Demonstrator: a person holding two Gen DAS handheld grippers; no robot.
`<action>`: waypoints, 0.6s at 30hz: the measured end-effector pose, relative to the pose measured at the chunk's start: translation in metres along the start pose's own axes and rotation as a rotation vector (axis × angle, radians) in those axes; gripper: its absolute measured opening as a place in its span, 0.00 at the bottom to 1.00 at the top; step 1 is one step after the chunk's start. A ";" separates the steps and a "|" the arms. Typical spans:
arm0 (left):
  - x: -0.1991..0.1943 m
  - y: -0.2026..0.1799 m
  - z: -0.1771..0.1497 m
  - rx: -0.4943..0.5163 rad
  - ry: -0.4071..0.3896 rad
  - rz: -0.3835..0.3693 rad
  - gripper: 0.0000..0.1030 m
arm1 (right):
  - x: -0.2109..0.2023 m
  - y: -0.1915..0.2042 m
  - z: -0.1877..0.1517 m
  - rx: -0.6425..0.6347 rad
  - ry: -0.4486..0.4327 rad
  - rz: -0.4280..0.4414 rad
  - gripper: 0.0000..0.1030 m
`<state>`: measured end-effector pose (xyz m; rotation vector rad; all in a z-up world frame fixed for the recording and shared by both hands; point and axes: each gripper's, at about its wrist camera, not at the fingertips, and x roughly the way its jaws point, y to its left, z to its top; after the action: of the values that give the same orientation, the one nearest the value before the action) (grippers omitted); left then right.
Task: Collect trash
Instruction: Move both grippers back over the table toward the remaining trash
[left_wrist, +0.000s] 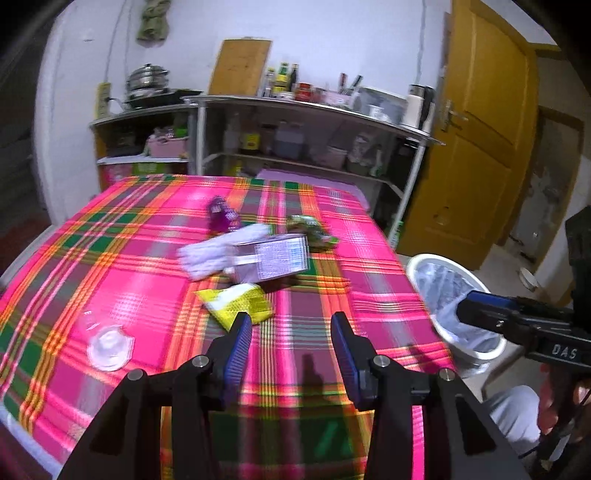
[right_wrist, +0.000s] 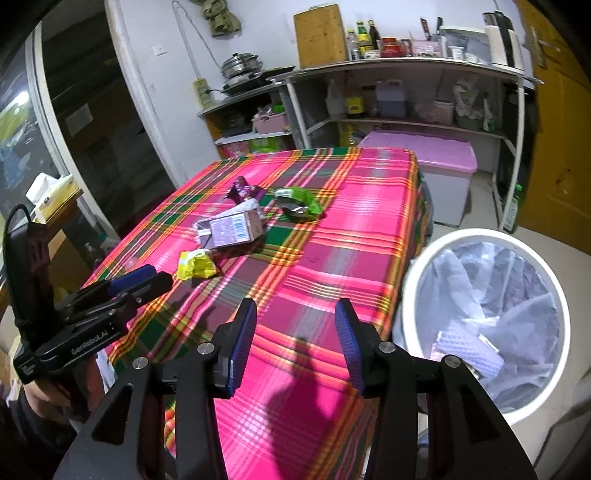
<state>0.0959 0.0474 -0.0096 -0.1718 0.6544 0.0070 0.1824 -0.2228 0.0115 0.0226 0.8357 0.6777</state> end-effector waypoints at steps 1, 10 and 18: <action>-0.002 0.008 -0.001 -0.012 -0.001 0.017 0.43 | 0.002 0.003 0.002 -0.003 0.002 0.007 0.51; -0.014 0.062 -0.004 -0.094 -0.019 0.142 0.43 | 0.021 0.022 0.014 -0.036 0.018 0.031 0.60; -0.018 0.097 -0.005 -0.141 -0.033 0.210 0.50 | 0.039 0.036 0.021 -0.068 0.038 0.031 0.63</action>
<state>0.0726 0.1425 -0.0176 -0.2372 0.6365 0.2583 0.1951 -0.1676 0.0094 -0.0390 0.8501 0.7377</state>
